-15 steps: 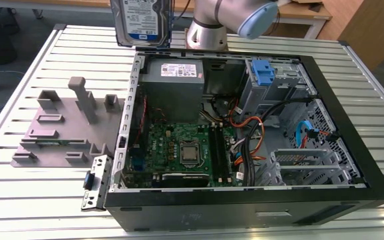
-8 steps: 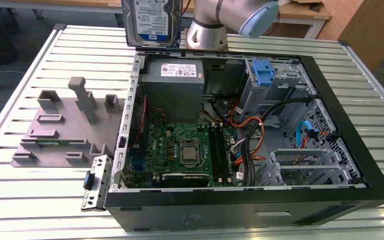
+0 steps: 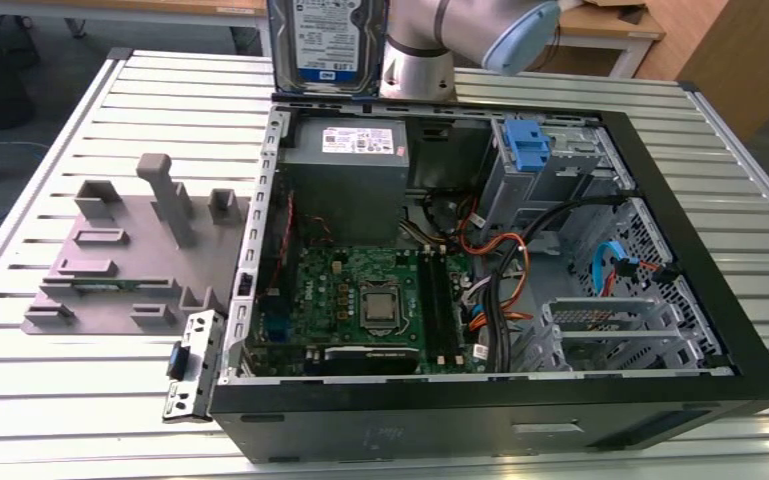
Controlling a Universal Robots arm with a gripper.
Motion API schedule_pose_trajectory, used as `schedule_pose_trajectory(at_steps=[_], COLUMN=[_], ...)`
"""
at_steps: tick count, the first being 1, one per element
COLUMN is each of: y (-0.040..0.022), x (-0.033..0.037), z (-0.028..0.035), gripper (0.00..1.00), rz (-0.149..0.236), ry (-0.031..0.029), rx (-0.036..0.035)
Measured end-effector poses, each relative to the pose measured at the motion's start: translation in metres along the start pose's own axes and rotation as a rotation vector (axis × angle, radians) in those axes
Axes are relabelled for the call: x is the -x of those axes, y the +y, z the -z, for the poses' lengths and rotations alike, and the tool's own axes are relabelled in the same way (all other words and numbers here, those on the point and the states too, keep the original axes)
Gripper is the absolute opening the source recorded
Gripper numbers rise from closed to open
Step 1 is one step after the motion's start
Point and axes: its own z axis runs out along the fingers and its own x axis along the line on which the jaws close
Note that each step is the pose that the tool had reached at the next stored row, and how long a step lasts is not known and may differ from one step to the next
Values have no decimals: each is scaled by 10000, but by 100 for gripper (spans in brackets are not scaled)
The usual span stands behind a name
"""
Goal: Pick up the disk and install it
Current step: 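Pick up the disk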
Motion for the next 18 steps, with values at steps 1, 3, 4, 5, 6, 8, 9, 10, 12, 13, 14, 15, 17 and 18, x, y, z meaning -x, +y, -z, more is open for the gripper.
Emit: schedule_pose_trajectory(at_steps=[1,3,4,5,6,8,9,10,12,13,14,15,17,18], y=[-23,-67,-88,-109,-130,-165,-176,-179,-179,-179,-180,-181,-184,-185], x=[1,3,3,4,5,6,6,6,6,6,7,6,0,-5], z=[1,3,4,5,6,7,8,8,7,7,7,8,7,8], gripper=[35,35,35,35,35,35,35,35,35,35,35,35,35,35], rz=[0,1,0,-1,0,0,1,1,0,-1,0,0,2,1], ry=[1,1,1,1,1,0,2,2,0,0,1,1,0,0], rx=[0,0,0,1,1,0,1,1,0,-1,0,0,-1,0])
